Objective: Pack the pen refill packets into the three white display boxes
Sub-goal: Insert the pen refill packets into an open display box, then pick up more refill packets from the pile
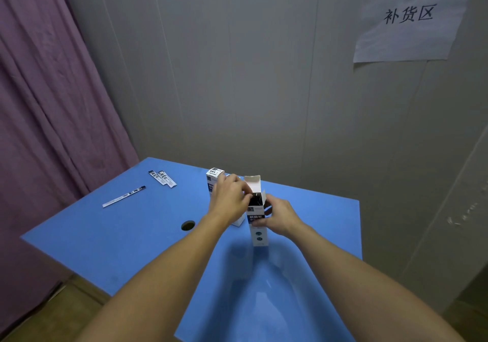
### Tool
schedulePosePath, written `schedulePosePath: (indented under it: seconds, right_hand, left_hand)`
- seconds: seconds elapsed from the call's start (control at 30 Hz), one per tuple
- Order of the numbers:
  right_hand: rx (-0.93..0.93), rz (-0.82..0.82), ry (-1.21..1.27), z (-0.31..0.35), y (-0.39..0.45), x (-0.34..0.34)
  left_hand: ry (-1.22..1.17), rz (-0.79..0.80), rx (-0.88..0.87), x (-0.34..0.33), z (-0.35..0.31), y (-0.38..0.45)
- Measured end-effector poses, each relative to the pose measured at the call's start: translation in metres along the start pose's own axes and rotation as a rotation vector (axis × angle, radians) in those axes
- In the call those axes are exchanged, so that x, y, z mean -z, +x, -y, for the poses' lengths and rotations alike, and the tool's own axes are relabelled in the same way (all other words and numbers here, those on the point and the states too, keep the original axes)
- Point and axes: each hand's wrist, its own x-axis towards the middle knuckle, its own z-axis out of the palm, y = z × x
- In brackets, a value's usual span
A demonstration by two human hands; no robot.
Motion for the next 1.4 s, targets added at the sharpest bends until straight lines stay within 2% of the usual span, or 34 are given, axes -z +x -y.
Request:
schedulePosePath:
  seconds: [0.07,0.2,0.33,0.4,0.6,0.77,0.97,1.1,1.4]
  right_hand:
    - [0.0,-0.001,0.005,-0.001,0.001,-0.001]
    - [-0.028,0.016,-0.015,-0.007,0.0,-0.004]
    - [-0.067,-0.016,0.026,-0.014,-0.002,-0.004]
    - [-0.101,-0.039,0.027,-0.017,0.0,-0.002]
    - [-0.205,-0.111,0.017,-0.025,0.007,-0.001]
    - [-0.304,-0.065,-0.028,-0.028,0.011,-0.004]
    - [-0.509,0.068,-0.248,-0.027,-0.001,-0.014]
    - [-0.582,0.054,-0.288,-0.017,-0.015,-0.036]
    - [-0.334,0.195,-0.52,0.068,-0.004,-0.105]
  left_hand:
    - [-0.049,-0.032,0.042,-0.001,0.003,0.001]
    - [0.051,0.037,-0.045,-0.002,0.008,-0.001]
    - [-0.181,-0.088,0.052,-0.001,0.014,-0.004]
    - [-0.192,-0.107,0.082,0.0,0.024,-0.008]
    - [-0.129,-0.021,0.186,0.007,0.06,-0.037]
    - [-0.089,0.027,0.313,0.014,0.091,-0.071]
    - [-0.029,0.069,0.445,0.024,0.114,-0.105]
    - [-0.004,0.101,0.495,0.027,0.13,-0.123]
    - [0.087,0.163,0.487,0.061,0.186,-0.145]
